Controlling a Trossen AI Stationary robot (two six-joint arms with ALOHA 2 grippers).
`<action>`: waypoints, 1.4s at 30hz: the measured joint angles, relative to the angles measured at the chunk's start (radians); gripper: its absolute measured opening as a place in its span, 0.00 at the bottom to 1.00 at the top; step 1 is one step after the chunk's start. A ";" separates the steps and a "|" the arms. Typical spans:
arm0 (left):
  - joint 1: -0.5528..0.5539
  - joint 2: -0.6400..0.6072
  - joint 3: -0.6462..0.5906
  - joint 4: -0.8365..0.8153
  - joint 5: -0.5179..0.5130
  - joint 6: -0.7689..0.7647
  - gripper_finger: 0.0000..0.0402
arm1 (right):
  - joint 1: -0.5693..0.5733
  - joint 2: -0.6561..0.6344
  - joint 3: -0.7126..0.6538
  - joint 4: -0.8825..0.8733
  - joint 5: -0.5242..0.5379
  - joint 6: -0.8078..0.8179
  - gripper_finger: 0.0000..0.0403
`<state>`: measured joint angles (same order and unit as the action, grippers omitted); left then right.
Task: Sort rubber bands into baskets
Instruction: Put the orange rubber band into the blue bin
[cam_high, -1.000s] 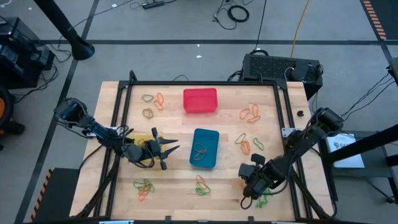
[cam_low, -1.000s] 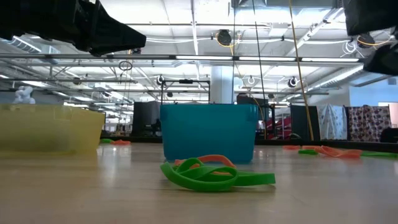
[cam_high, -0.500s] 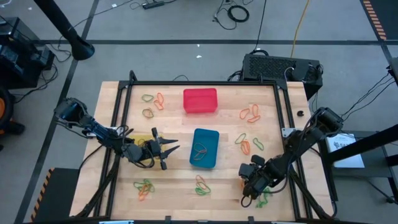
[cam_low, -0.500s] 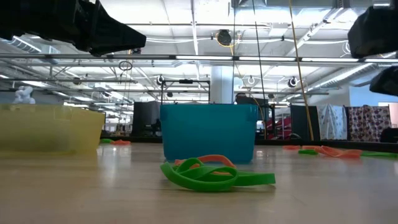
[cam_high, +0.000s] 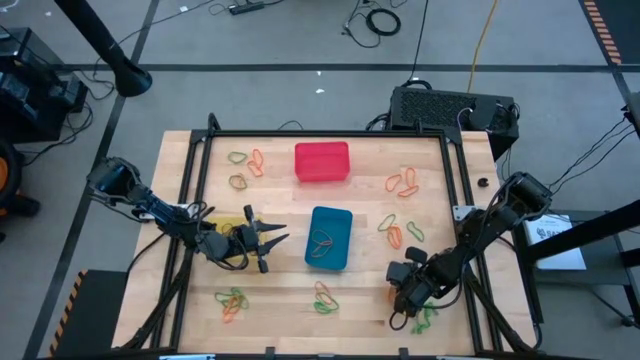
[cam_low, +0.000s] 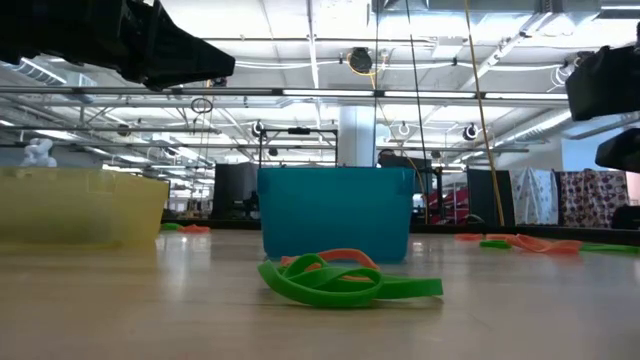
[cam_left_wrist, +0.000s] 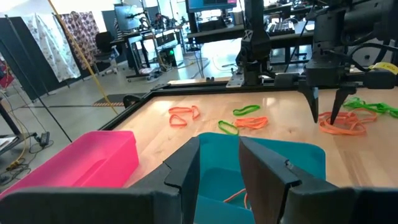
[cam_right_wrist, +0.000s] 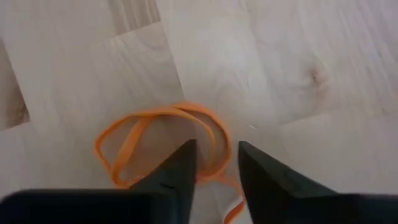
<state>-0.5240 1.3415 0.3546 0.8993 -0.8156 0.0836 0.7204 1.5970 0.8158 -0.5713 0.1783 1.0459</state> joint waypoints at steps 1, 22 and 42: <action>0.000 0.000 0.000 0.000 0.000 0.000 0.29 | 0.000 0.000 0.000 0.000 0.000 -0.015 0.23; 0.000 0.000 0.000 0.000 0.000 0.000 0.29 | -0.024 0.000 0.401 -0.361 0.007 -0.235 0.00; -0.033 -0.056 0.000 -0.201 -0.010 -0.101 0.29 | -0.432 0.016 0.409 0.146 0.236 -0.917 0.00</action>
<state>-0.5568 1.2857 0.3546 0.6986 -0.8253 -0.0178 0.2882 1.6135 1.2249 -0.4248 0.4140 0.1291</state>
